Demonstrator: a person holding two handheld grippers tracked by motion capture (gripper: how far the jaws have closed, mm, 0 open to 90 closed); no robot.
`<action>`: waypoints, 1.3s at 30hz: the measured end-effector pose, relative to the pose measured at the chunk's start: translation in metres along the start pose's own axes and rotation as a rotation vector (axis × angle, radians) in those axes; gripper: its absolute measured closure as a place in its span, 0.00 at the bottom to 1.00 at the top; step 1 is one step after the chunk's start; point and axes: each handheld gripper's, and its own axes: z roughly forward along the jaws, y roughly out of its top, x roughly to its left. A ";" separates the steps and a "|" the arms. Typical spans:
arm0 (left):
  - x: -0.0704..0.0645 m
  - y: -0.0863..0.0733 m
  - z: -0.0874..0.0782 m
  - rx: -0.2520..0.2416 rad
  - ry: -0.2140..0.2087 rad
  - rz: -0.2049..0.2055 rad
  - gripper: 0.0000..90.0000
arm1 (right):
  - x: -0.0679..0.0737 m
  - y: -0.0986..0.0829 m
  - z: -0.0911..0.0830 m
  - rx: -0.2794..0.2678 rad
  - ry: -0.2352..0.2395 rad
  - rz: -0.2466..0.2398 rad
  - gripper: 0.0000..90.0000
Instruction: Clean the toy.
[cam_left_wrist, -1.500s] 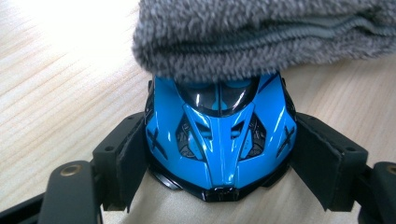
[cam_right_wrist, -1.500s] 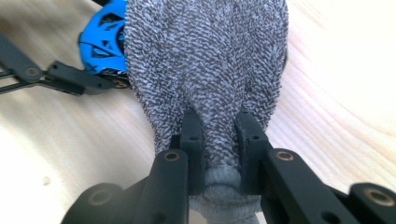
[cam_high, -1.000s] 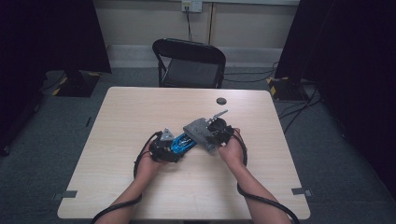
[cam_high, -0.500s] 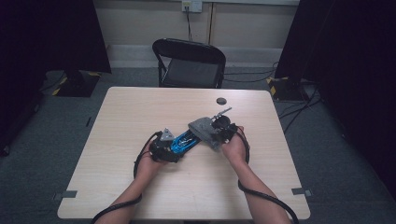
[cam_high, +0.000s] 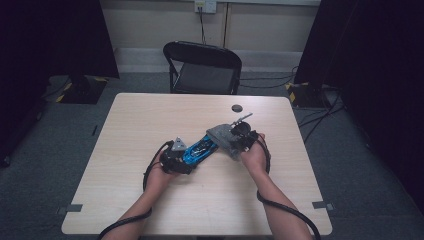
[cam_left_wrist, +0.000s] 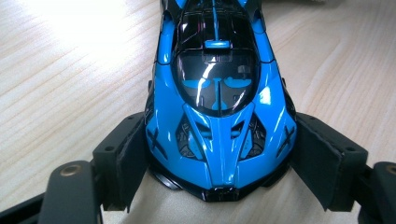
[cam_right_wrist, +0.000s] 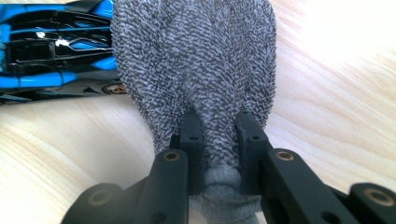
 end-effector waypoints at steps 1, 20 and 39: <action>0.000 0.000 0.000 0.000 0.000 0.000 0.26 | -0.001 -0.001 -0.001 -0.004 -0.003 0.003 0.85; 0.000 0.000 0.000 0.000 0.000 0.000 0.26 | -0.017 -0.011 -0.034 -0.078 0.017 0.053 0.85; 0.000 0.000 0.000 0.001 0.000 0.002 0.26 | 0.040 -0.010 -0.044 -0.136 0.114 -0.102 0.85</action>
